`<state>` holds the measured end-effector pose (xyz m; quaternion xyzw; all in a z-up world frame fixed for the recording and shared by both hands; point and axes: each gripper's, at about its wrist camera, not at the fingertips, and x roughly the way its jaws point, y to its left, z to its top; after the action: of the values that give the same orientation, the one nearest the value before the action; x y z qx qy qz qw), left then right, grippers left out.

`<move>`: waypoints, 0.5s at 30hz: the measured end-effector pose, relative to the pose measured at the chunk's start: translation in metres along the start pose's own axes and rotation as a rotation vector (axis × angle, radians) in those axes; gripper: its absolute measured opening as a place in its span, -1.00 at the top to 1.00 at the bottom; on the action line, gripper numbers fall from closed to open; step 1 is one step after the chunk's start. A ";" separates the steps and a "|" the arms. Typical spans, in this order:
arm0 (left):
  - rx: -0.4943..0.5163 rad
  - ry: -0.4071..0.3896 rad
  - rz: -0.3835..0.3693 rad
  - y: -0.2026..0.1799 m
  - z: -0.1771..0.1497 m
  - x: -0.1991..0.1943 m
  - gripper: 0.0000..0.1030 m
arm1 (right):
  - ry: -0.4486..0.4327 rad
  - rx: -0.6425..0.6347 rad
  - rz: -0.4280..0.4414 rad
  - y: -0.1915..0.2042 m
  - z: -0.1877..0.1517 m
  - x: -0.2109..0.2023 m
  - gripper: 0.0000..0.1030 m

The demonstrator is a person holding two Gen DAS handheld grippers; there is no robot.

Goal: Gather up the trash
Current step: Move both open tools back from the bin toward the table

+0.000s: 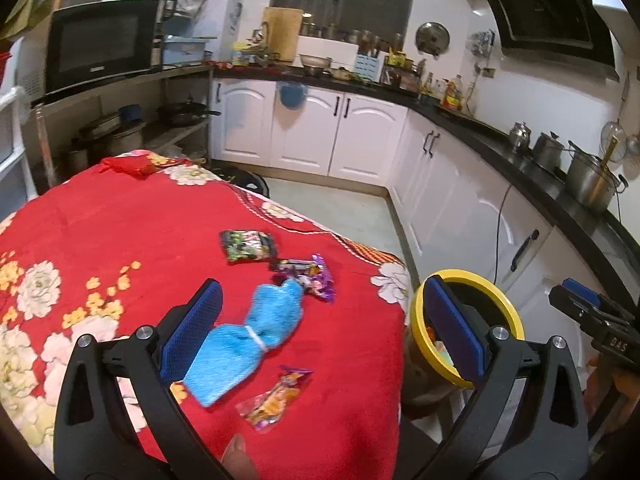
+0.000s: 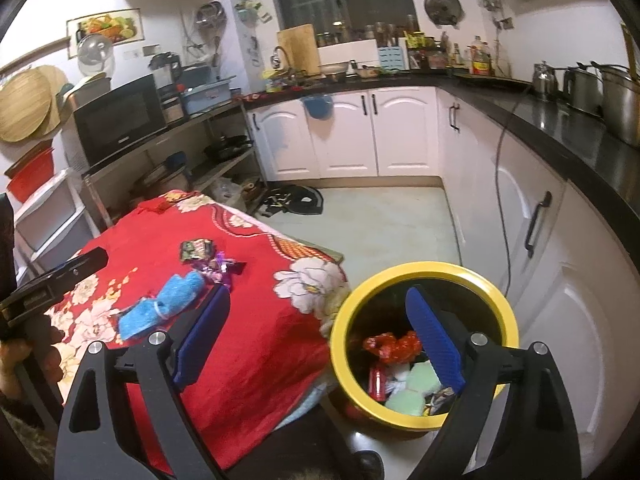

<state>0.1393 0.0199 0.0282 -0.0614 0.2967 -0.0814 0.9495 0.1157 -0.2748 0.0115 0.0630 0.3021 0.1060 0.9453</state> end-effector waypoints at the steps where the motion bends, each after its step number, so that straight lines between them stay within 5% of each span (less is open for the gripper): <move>1: -0.009 -0.004 0.007 0.005 0.000 -0.003 -0.79 | 0.000 -0.006 0.007 0.005 0.001 0.000 -0.70; 15: -0.072 -0.044 0.080 0.057 -0.002 -0.035 -0.79 | 0.020 -0.068 0.088 0.054 0.002 0.007 -0.73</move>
<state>0.1170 0.0823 0.0368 -0.0855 0.2809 -0.0314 0.9554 0.1133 -0.2209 0.0195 0.0429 0.3047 0.1584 0.9382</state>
